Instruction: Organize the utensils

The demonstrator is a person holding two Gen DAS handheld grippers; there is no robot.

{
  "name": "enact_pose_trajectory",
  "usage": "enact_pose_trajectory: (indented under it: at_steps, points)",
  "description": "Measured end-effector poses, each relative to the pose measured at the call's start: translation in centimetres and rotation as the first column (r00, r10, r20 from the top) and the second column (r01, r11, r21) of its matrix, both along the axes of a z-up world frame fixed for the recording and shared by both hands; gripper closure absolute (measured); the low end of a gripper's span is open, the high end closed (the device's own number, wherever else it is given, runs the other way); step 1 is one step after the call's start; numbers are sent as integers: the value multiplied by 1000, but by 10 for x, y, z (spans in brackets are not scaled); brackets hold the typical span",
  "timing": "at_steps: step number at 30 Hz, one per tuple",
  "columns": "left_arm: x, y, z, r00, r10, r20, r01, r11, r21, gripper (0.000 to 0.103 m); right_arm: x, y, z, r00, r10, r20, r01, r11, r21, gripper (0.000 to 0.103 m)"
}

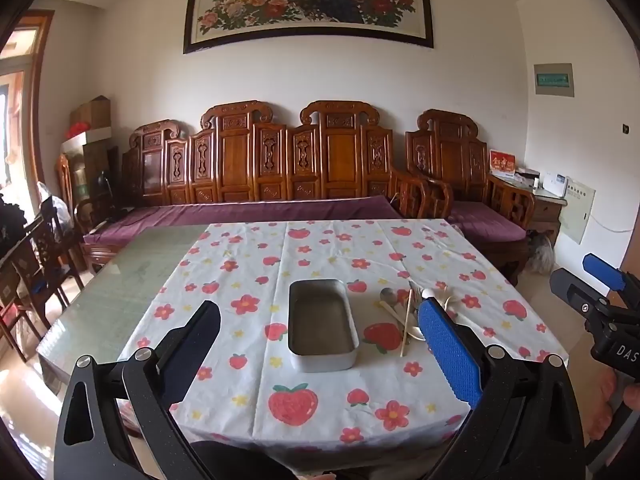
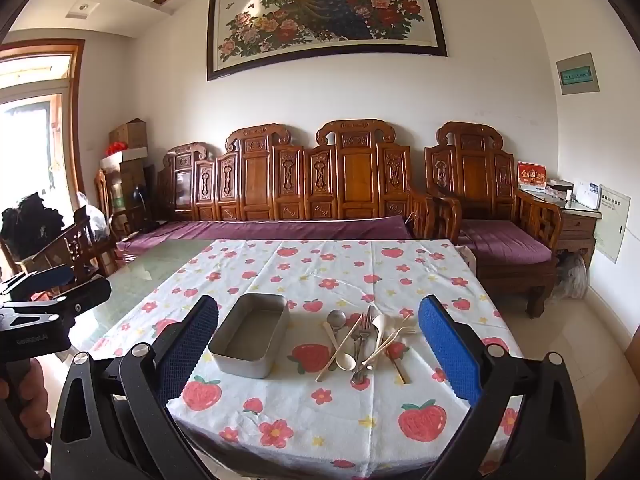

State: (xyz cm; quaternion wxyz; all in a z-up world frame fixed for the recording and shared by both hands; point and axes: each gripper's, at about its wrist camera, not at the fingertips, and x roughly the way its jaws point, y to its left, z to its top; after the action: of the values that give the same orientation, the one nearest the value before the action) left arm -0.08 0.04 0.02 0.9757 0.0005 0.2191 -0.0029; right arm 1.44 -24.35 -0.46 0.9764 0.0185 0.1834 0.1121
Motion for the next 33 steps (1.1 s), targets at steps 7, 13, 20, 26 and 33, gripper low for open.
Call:
enact_pose_trajectory:
  at_steps: [7,13,20,26,33]
  points:
    - [1,-1,0,1000,1,-13,-1,1000,8,7,-1,0,1,1000,1,4,-1,1000,2,2]
    - [1,-1,0,1000,4,-9,-4,1000,8,7,-1,0,1,1000,2,3,-2,1000,0,2]
    - [2,-1,-1,1000,3,-9,-3,1000,13,7,-3,-3,2,1000,2,6,-2,1000,6,2]
    - [2,-3,4,1000,2,-8,-2,1000,13,7,-3,-1,2,1000,2,7,-2,1000,4,2]
    - [2,-2,5,1000,2,-5,-2,1000,13,7,2,3,0,1000,3,2,-3,1000,2,2]
